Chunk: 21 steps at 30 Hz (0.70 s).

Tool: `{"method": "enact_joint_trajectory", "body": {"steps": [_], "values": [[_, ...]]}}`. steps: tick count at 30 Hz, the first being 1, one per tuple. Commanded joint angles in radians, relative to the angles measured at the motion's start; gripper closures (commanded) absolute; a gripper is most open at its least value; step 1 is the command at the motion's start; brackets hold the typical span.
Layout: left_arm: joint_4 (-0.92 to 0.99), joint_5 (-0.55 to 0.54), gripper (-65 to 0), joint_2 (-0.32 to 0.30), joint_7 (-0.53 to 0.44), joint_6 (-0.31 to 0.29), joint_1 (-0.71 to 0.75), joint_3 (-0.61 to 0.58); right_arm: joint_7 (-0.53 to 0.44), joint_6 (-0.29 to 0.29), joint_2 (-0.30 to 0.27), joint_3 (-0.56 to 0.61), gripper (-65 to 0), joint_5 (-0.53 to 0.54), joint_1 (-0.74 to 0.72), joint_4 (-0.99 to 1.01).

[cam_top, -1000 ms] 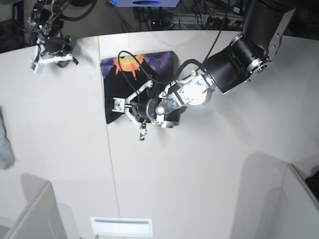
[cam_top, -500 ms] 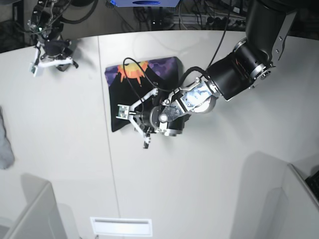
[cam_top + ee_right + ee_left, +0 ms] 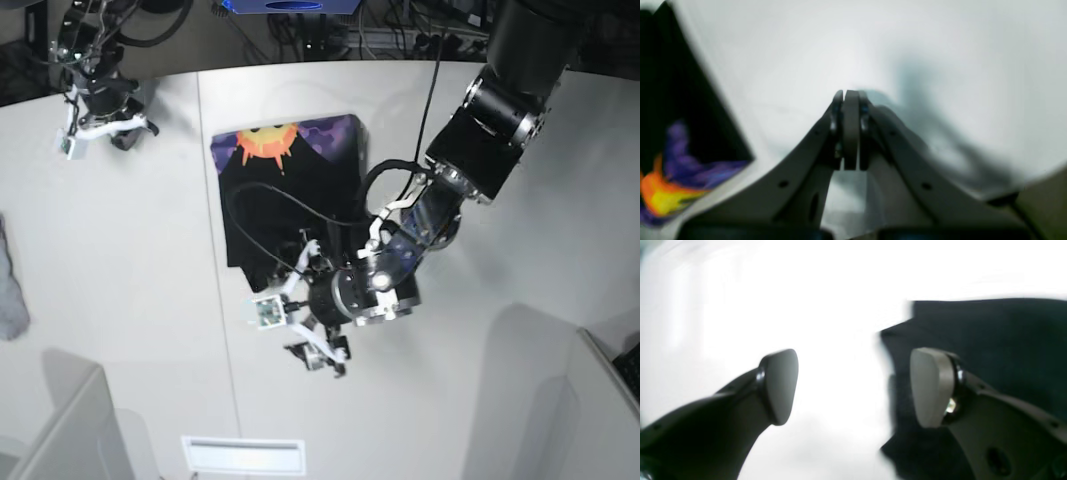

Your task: Fold the T-shirt properly

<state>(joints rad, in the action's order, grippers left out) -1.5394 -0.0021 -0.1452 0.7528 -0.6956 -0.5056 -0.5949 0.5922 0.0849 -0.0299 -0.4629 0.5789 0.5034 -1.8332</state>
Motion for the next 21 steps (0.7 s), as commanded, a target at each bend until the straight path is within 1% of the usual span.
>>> {"method": "enact_joint_trajectory", "body": {"steps": [1, 2, 3, 4, 5, 7, 8, 10, 11, 13, 15, 17, 18, 19, 21], "values": [[-0.072, 0.001, -50.0, -0.015, -0.013, -0.003, 0.025, 0.04, -0.024, 0.039, -0.009, -0.009, 0.0, 0.011, -0.001, -0.033], [-0.143, 0.024, -50.0, -0.046, -0.014, -0.003, 0.078, 0.091, -0.024, 0.06, -0.012, -0.009, 0.0, 0.011, -0.001, -0.044], [-0.204, 0.04, -49.9, -0.069, -0.016, -0.003, 0.13, 0.137, -0.024, 0.062, -0.025, -0.009, 0.0, 0.011, 0.004, -0.058], [-0.267, 0.05, -47.9, -0.086, -0.016, -0.003, 0.186, 0.184, -0.025, 0.062, -0.035, -0.006, 0.0, 0.011, 0.01, -0.069], [-0.315, 0.057, -44.3, -0.097, -0.017, -0.003, 0.236, 0.229, -0.025, 0.065, -0.041, -0.003, 0.0, 0.011, 0.014, -0.078], [-0.396, 0.053, -32.3, -0.123, -0.017, -0.003, 0.333, 0.332, -0.022, 0.072, -0.046, -0.006, 0.0, 0.011, 0.016, -0.101], [-0.428, 0.055, -23.9, -0.132, -0.019, -0.003, 0.385, 0.381, -0.022, 0.072, -0.046, -0.009, 0.0, 0.011, 0.025, -0.112], [-0.445, 0.06, -3.3, -0.153, -0.052, -0.003, 0.471, 0.476, -0.025, 0.072, -0.069, -0.009, 0.0, 0.011, 0.047, -0.138], [-0.445, 0.06, 0.0, -0.166, -0.072, -0.003, 0.506, 0.513, -0.025, 0.072, -0.083, -0.003, 0.0, 0.011, 0.056, -0.147], [-0.447, 0.061, 0.0, -0.182, -0.103, -0.003, 0.588, 0.599, -0.025, 0.072, -0.097, -0.001, 0.0, 0.011, 0.077, -0.156], [-0.45, 0.061, 0.0, -0.182, -0.108, -0.003, 0.668, 0.691, -0.025, 0.077, -0.109, -0.007, 0.0, 0.011, 0.094, -0.156], [-0.448, 0.053, 0.0, -0.186, -0.115, -0.003, 0.743, 0.774, -0.025, 0.106, -0.138, -0.009, 0.0, 0.011, 0.126, -0.156], [-0.448, 0.052, 0.0, -0.189, -0.137, -0.003, 0.772, 0.8, -0.025, 0.12, -0.146, -0.009, 0.0, 0.011, 0.139, -0.158], [-0.444, 0.052, 0.0, -0.189, -0.183, -0.003, 0.822, 0.834, -0.025, 0.135, -0.15, -0.009, 0.0, 0.011, 0.153, -0.158], [-0.436, 0.052, 0.0, -0.189, -0.319, -0.003, 0.921, 0.887, -0.025, 0.151, -0.152, -0.013, 0.0, 0.01, 0.177, -0.158]]}}
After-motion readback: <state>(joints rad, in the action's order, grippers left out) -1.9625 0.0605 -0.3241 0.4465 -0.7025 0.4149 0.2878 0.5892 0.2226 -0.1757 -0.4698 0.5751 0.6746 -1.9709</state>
